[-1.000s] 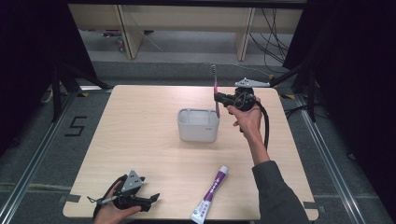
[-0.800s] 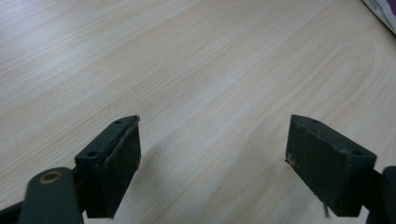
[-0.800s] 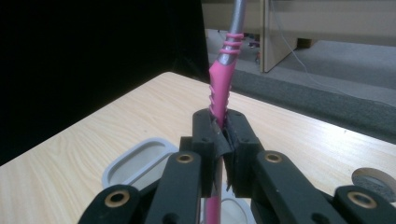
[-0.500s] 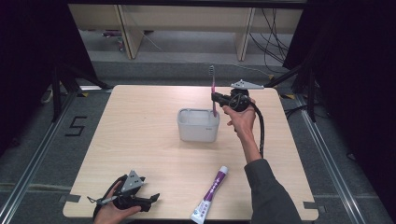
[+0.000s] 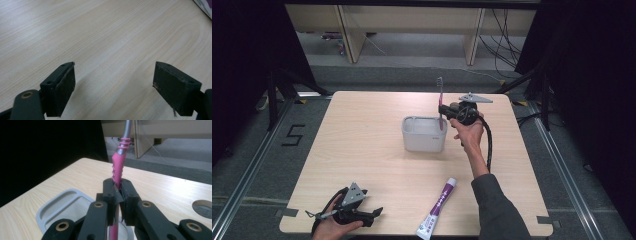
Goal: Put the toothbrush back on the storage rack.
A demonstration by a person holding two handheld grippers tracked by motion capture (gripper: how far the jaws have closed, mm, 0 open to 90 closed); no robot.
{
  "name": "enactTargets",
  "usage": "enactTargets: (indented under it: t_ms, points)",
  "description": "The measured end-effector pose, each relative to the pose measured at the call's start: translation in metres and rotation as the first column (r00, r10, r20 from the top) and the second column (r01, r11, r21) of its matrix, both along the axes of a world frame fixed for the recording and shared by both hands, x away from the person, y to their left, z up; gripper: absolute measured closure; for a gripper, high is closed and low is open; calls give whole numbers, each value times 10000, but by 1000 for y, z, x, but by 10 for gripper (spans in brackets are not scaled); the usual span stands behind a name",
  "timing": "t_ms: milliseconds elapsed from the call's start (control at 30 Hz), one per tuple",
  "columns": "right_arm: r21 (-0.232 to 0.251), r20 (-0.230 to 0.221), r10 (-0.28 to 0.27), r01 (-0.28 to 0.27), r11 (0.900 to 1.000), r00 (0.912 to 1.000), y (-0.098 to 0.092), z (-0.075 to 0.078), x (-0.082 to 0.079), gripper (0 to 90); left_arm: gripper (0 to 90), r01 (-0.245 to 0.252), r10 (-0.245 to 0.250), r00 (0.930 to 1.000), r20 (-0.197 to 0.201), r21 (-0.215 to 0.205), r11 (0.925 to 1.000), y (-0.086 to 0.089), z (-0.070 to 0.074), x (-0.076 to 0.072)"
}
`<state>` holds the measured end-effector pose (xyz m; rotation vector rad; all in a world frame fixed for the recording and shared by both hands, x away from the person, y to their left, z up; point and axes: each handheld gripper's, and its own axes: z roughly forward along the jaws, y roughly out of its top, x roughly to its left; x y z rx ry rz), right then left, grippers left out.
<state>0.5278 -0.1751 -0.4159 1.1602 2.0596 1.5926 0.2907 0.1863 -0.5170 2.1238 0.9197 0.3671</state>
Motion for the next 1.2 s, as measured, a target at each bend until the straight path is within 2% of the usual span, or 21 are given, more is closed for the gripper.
enactTargets:
  t_ms: [33,67,100,167,200,233,300,367,400,533,600,767,833,867,933,967,1000,1033,1100,1133,1200]
  points:
    - [-124,399,29,-24,9999,9992,-1,-2,3,840,175,-22,22,10000,2,-29,10000,0,0,0]
    - [-4,91,68,-68,10000,9999,-1,-3,2,840,175,-20,20,10000,4,-31,10000,0,0,0]
    - [-4,204,66,-66,10000,9998,-1,-4,3,839,175,-73,74,10000,18,-145,9999,-1,0,0]
    - [92,65,69,-70,9999,10000,0,-5,1,838,175,8,-8,10000,-5,3,10000,0,0,0]
    - [-70,312,95,-93,9999,9995,0,-7,3,837,175,-15,15,10000,1,-22,10000,0,0,0]
    - [22,-110,86,-86,10000,9999,0,-6,1,836,175,-16,16,10000,-2,-26,10000,0,0,0]
    - [-199,41,59,-59,9998,10000,0,-9,2,836,175,-57,57,10000,10,-128,9999,-1,-1,-1]
    - [-44,-97,53,-53,10000,9999,0,-12,1,835,175,-64,64,10000,2,-129,9999,-1,-1,-1]
    - [-226,30,65,-64,9997,10000,-1,-13,2,835,175,16,-16,10000,-29,-19,10000,-1,0,0]
    - [-158,-152,122,-124,9998,9998,-1,-16,1,833,175,29,-29,10000,-12,-113,9999,-2,-1,0]
    - [-146,-105,54,-56,9999,9999,-2,-17,1,831,175,54,-54,10000,-40,27,10000,-1,0,-1]
    - [-307,-10,73,-74,9995,10000,-2,-19,2,820,175,49,-49,10000,-39,28,10000,-1,0,-1]
    - [-199,-228,-1,-4,9998,9997,-1,-18,-1,820,175,54,-54,10000,-51,23,10000,-1,-1,-1]
    - [-356,-163,41,-47,9994,9999,-2,-18,0,818,175,39,-39,10000,-49,4,10000,-1,-1,-1]
    - [-340,-216,-2,-5,9994,9998,0,-17,-2,805,175,17,-18,10000,-39,-24,10000,-1,-1,-1]
    - [-375,-128,10,-15,9993,9999,-1,-17,-2,790,175,-39,38,10000,-36,-158,9999,-2,-1,-1]
    - [-626,122,75,-67,9980,9999,-2,-17,0,784,175,-31,30,10000,-39,-145,9999,-2,-1,-1]
    - [-631,-69,74,-78,9980,9999,-1,-17,-1,785,175,-27,27,10000,-37,-133,9999,-2,-1,-2]
    - [-705,25,66,-64,9975,10000,-2,-17,-2,784,175,12,-12,10000,-30,-15,10000,-1,-1,-1]
    - [-616,-110,94,-101,9980,9999,-2,-18,-3,775,175,13,-13,10000,-31,-19,10000,-1,-1,-1]
    - [-478,-89,65,-69,9988,9999,-3,-18,-4,721,175,-19,19,10000,-23,-81,10000,-1,-1,-1]
